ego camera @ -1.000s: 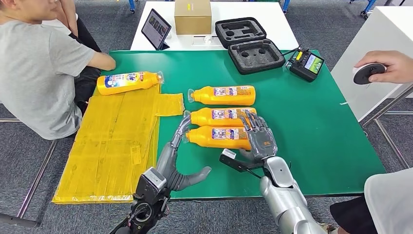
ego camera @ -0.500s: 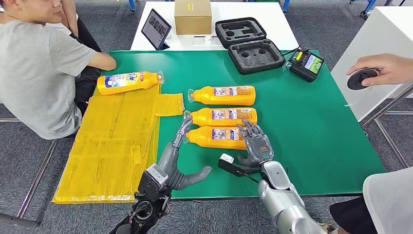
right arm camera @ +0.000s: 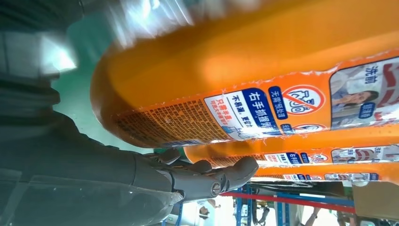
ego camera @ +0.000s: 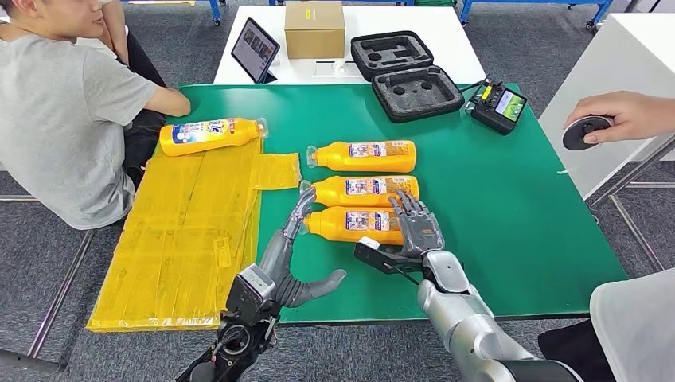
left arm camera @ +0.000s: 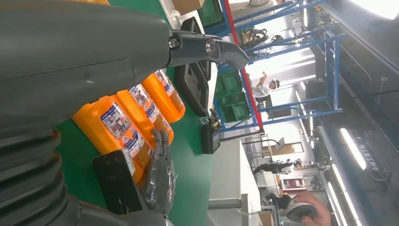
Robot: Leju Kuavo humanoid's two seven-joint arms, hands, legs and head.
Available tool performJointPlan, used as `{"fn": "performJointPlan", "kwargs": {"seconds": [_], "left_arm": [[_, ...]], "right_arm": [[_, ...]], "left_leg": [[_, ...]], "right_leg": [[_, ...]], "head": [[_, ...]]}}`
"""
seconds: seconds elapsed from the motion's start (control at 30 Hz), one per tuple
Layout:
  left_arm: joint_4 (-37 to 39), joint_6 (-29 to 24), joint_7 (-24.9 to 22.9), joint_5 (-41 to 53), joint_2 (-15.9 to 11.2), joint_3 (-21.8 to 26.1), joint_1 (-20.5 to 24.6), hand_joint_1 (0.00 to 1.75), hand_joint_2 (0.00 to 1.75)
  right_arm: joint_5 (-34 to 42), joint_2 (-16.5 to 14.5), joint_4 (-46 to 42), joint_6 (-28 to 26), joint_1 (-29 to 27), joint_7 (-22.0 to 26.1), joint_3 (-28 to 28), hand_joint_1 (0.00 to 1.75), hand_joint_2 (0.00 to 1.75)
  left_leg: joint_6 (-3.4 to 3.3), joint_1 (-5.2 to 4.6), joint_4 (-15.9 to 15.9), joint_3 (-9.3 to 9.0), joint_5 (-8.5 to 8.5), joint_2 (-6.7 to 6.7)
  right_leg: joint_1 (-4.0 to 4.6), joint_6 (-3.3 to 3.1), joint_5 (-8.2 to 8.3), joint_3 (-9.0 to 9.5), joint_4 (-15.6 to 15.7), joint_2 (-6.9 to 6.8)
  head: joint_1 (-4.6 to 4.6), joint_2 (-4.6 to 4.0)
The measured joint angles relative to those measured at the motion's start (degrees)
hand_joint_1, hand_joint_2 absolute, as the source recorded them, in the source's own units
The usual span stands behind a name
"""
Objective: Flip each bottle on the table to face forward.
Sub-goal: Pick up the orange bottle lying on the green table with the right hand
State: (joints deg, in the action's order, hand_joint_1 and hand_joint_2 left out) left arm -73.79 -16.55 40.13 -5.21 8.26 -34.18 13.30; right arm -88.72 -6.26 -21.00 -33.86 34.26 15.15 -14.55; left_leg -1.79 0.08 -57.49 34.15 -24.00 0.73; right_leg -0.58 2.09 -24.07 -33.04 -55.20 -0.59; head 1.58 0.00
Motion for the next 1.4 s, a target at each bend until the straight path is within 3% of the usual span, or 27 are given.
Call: {"fn": "performJointPlan", "kwargs": {"seconds": [0.23, 0.37, 0.43, 0.8, 1.17, 1.4], "left_arm": [[0.04, 0.02, 0.0, -0.02, 0.07, 0.0, 0.03, 0.0, 1.75], [0.09, 0.1, 0.0, -0.02, 0.09, -0.01, 0.11, 0.0, 1.75], [0.18, 0.21, 0.0, -0.04, 0.13, -0.02, 0.29, 0.0, 1.75], [0.79, -0.51, 0.0, -0.38, 0.53, -0.04, 1.4, 0.0, 1.75], [0.79, -1.09, 0.0, -0.04, 0.86, -0.04, 1.38, 0.0, 1.75], [-0.35, -6.26, 0.01, -1.04, 2.01, 1.25, 0.46, 0.0, 1.75]], "right_arm": [[-0.39, 0.01, 0.61, 0.14, 0.46, -0.13, 0.19, 0.03, 1.75], [-0.26, 0.01, 0.87, 0.86, 0.53, 0.05, 0.31, 1.57, 1.75], [0.1, 0.01, 1.03, 1.77, 0.53, 0.33, 0.4, 1.72, 1.75], [2.32, 0.11, 1.22, 2.54, 0.89, 2.19, 1.26, 1.75, 1.75], [8.45, 0.05, 1.25, 2.48, 0.2, 7.5, 1.17, 1.75, 1.75], [27.7, -0.39, 1.23, 15.19, 0.07, 20.39, -4.22, 1.75, 1.75]], "left_leg": [[0.0, 0.0, 0.0, -0.04, 0.05, 0.0], [0.0, 0.0, 0.0, -0.06, 0.05, 0.0], [0.0, 0.0, 0.0, -0.05, 0.06, 0.0], [-0.01, 0.0, 0.0, -0.03, 0.07, -0.01], [0.0, 0.0, 0.0, -0.02, 0.07, -0.01], [0.01, 0.0, 0.0, -0.05, 0.05, 0.03]], "right_leg": [[0.0, 0.02, 0.03, 0.04, 0.0, 0.0], [0.0, 0.02, 0.03, 0.05, 0.0, 0.0], [0.0, 0.02, 0.03, 0.06, 0.0, 0.0], [0.0, 0.03, 0.03, 0.05, 0.0, -0.01], [0.0, 0.03, 0.03, 0.03, 0.0, -0.01], [0.0, 0.03, 0.04, 0.05, 0.0, 0.09]], "head": [[-0.01, 0.0], [0.01, 0.0], [0.01, 0.0], [0.01, 0.0], [0.0, 0.0], [0.01, 0.0]]}}
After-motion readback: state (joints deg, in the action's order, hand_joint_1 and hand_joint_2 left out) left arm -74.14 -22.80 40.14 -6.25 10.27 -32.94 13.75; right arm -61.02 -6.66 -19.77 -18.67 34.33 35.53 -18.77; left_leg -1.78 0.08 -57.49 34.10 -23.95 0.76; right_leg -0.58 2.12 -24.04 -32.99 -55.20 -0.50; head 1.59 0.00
